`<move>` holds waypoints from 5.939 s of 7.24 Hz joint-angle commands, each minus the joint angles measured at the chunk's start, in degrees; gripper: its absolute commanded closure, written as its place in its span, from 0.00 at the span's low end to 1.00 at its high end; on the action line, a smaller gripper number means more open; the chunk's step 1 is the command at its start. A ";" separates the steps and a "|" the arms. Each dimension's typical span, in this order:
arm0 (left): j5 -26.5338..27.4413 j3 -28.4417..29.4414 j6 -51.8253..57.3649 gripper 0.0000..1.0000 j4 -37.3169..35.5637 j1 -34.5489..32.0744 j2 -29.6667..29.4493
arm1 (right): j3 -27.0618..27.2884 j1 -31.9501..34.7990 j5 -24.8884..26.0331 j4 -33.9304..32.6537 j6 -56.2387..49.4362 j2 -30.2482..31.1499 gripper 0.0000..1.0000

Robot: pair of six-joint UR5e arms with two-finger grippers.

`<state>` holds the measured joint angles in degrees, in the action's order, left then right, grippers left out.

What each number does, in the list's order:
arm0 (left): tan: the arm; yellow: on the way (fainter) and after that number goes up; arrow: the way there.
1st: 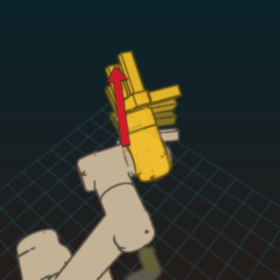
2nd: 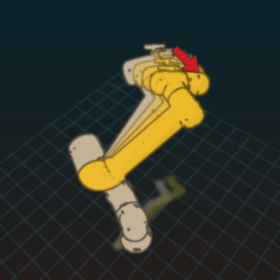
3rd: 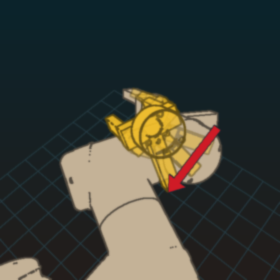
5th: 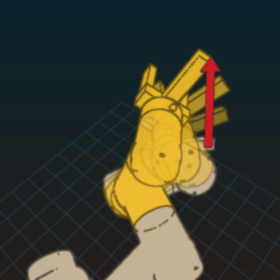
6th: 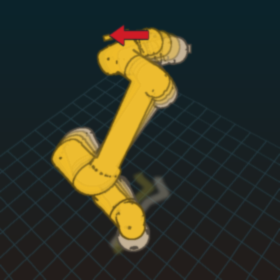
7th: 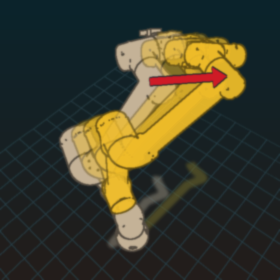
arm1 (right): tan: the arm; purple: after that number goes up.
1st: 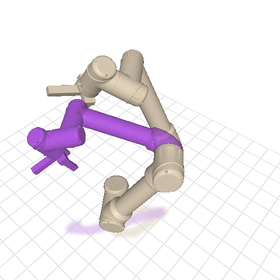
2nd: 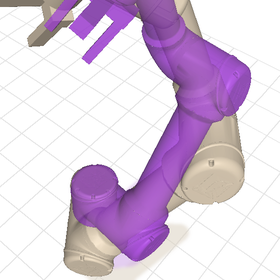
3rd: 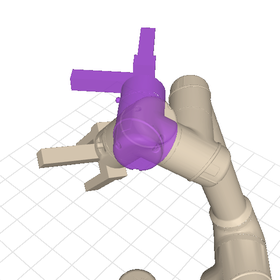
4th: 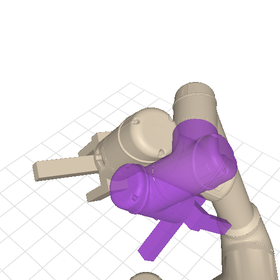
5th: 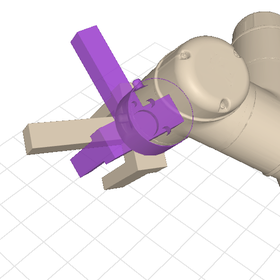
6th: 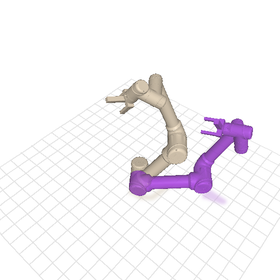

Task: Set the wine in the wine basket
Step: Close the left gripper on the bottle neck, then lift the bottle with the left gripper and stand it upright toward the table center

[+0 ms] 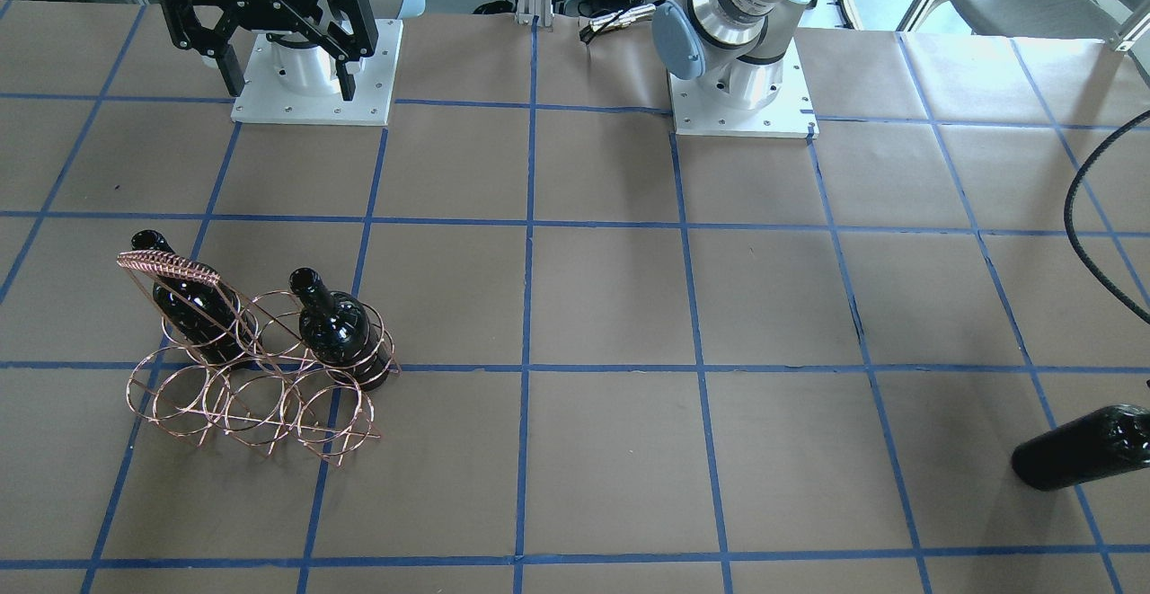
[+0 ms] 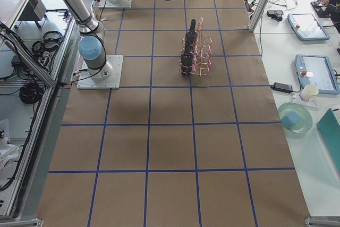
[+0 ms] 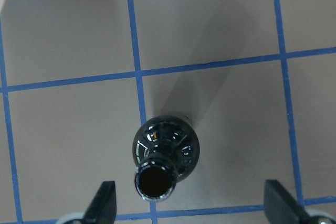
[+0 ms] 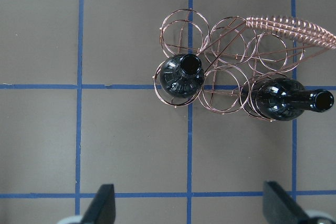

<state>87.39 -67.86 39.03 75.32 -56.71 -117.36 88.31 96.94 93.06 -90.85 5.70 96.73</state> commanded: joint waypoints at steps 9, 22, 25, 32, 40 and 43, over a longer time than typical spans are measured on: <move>-1.08 1.95 0.61 0.18 0.79 0.02 -4.46 | 0.20 0.00 0.02 0.06 0.01 0.04 0.01; 1.91 -2.25 -10.50 1.00 5.98 -8.99 4.74 | 0.28 0.18 -0.07 0.06 0.01 0.12 0.01; 1.47 -12.52 -27.53 1.00 5.72 -19.45 15.11 | 0.28 0.18 -0.07 0.06 0.01 0.12 0.00; 2.35 -32.65 -48.96 1.00 1.70 -38.04 27.62 | 0.28 0.18 -0.07 0.15 0.01 0.12 0.01; 1.82 -38.57 -48.96 0.60 -0.17 -38.39 28.68 | 1.60 0.18 0.02 0.15 0.01 1.08 0.01; 1.82 -38.31 -49.65 0.23 -0.17 -38.39 28.59 | 1.78 0.18 0.02 0.15 0.01 1.09 0.01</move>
<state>89.27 -106.34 -10.18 75.18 -95.10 -88.70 90.03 97.12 93.07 -90.70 5.65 97.78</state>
